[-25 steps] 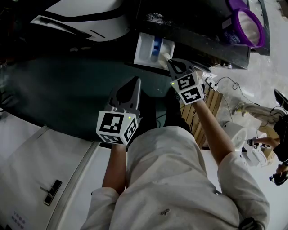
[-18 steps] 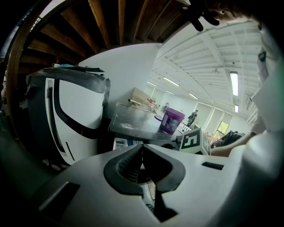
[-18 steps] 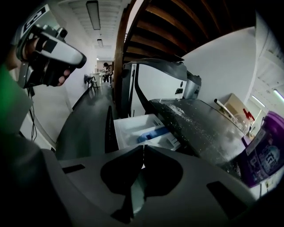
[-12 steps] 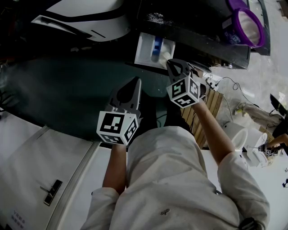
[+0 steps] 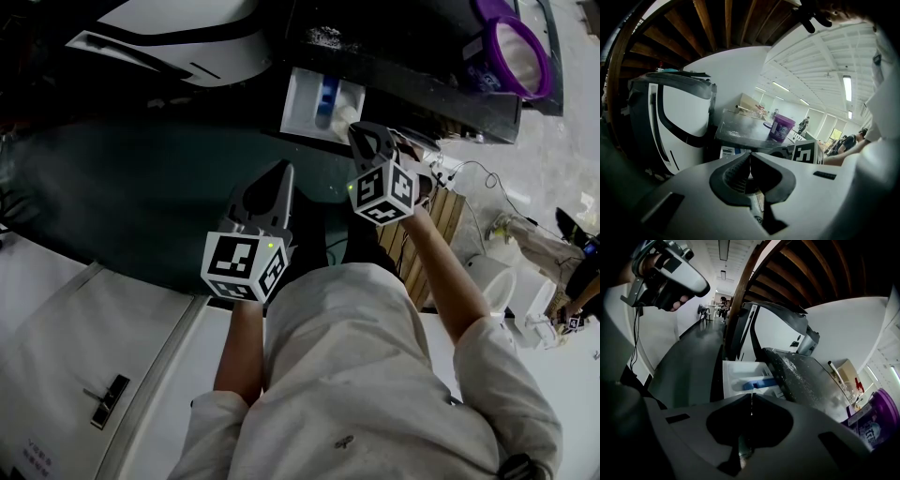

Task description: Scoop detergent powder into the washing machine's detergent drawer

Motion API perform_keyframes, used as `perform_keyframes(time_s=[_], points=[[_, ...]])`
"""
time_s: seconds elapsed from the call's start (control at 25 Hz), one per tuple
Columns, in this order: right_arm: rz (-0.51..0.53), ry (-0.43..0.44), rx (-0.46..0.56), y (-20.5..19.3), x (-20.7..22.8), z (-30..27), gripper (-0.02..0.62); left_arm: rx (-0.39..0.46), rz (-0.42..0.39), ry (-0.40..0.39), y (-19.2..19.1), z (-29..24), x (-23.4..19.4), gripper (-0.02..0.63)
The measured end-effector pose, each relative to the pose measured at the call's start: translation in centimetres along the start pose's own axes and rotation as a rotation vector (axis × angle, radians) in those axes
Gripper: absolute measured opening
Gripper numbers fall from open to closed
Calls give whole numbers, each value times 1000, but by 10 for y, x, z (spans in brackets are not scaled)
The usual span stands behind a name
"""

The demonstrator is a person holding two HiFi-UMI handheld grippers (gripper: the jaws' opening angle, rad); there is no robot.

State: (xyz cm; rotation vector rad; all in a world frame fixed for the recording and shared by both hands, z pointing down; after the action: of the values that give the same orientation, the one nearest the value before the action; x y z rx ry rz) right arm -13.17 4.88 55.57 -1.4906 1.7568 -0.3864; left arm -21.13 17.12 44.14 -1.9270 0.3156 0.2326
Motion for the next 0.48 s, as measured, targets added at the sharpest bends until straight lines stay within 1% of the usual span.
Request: perform_keyframes(time_s=[0.48], points=[[56, -12, 2, 2, 1, 3, 9, 6, -4, 0, 1, 1, 4, 18]])
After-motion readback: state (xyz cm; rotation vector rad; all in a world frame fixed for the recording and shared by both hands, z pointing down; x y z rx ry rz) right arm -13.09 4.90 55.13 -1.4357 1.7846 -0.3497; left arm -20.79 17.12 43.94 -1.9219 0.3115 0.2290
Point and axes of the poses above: the fingertips, and each gripper's own axes: z backward along the fingers, x to its right, y out of its top, the point moved 3 cm from there along z, backward along the fingers, and after that the axes turned 7 degrees about x, right-handed, at the moved point
